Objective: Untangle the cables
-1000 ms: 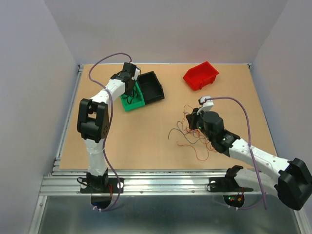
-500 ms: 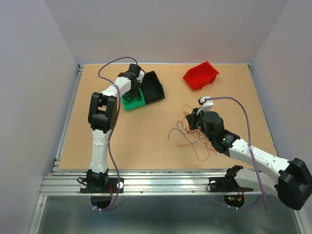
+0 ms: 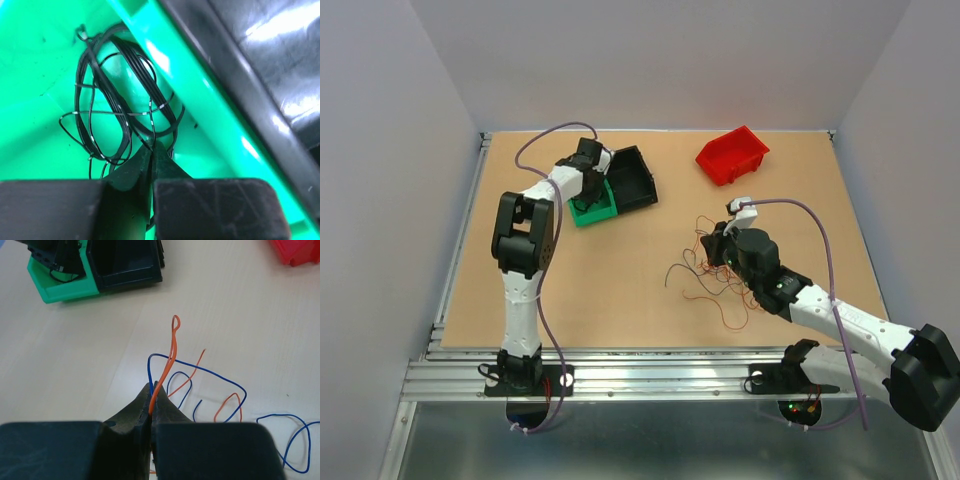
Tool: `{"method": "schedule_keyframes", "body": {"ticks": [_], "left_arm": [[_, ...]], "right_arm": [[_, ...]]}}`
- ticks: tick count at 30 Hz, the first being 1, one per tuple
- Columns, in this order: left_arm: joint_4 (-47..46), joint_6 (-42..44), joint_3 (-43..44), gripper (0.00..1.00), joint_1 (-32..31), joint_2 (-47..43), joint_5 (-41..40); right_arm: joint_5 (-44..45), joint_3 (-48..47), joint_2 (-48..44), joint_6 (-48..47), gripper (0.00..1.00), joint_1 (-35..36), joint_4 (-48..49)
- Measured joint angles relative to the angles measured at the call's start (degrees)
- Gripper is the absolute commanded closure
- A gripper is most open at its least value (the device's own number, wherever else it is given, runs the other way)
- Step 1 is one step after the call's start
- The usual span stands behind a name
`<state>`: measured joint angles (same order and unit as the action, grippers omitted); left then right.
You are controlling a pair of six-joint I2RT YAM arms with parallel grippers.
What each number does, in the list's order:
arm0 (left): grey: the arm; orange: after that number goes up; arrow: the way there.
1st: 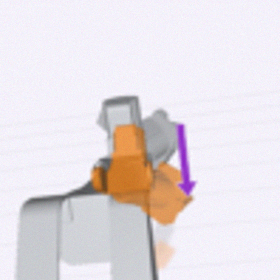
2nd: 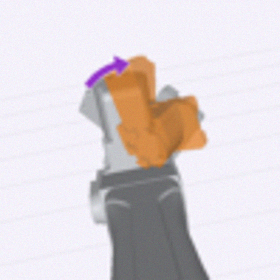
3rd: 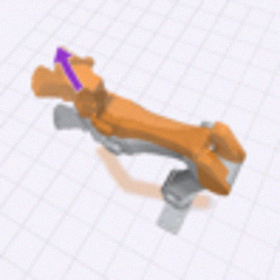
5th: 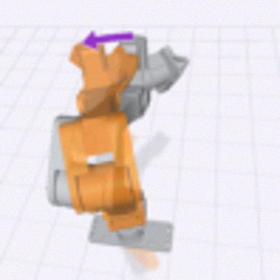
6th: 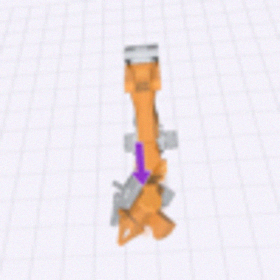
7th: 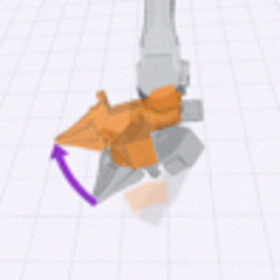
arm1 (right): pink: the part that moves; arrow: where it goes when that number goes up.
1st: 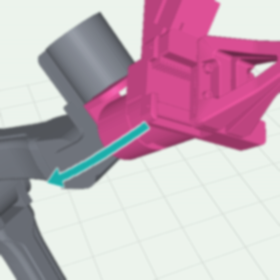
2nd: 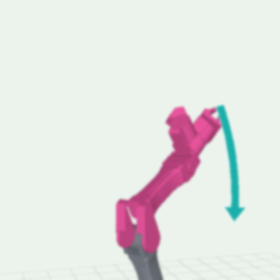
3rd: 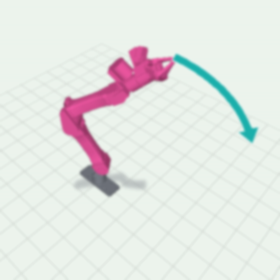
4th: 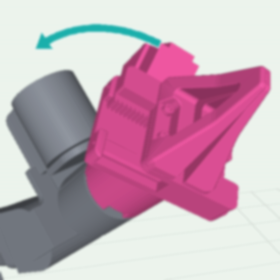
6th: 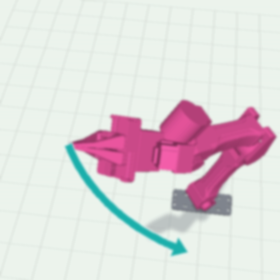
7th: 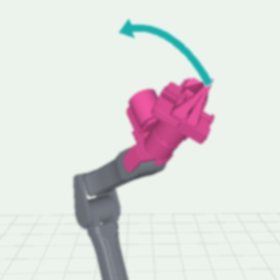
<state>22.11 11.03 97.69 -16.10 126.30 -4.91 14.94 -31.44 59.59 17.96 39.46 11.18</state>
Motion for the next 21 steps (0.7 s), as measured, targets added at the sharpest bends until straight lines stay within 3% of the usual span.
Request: {"method": "schedule_keyframes", "body": {"ticks": [2,6,12,15,21], "left_arm": [[-0.9,0.0,-3.0,0.85,0.1,-1.9,-0.1],[-1.0,0.0,-7.1,0.74,0.1,-4.9,-0.6],[-1.3,0.4,-9.1,0.67,0.1,-7.1,-1.8],[-1.6,0.5,-9.2,0.58,0.1,-8.4,-2.6],[-2.4,0.5,-9.4,0.55,0.1,-11.3,-3.3]], "right_arm": [[0.0,0.0,0.0,0.0,0.99,0.0,0.0],[0.0,0.0,0.0,0.0,0.99,0.0,0.0],[0.0,0.0,0.0,0.0,0.99,0.0,0.0],[-0.3,0.0,0.0,0.0,1.0,0.0,0.0],[-0.4,0.0,0.0,0.0,0.99,0.0,0.0]]}}
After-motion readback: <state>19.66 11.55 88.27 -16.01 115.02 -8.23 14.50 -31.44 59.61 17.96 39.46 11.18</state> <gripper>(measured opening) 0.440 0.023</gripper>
